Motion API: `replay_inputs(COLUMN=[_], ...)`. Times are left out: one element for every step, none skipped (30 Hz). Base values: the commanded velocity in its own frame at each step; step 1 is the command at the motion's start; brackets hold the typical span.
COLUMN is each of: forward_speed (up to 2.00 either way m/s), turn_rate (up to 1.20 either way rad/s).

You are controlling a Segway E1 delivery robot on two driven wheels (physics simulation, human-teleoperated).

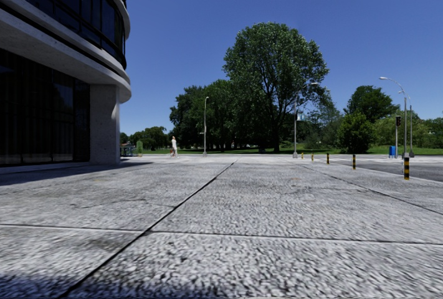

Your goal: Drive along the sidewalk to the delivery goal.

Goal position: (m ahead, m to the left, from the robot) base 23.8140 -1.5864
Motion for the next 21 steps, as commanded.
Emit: replay_inputs(forward_speed=[2.0,2.0,2.0,2.0,2.0,2.0,2.0,2.0,2.0,2.0,2.0,2.0,2.0,2.0,2.0,2.0,2.0,2.0,2.0,2.0,2.0], turn_rate=[-0.11,-0.11,-0.11,-0.11,-0.11,-0.11,-0.11,-0.11,-0.11,-0.11,-0.11,-0.11,-0.11,-0.11,-0.11,-0.11,-0.11,-0.12,-0.12,-0.12,-0.12])
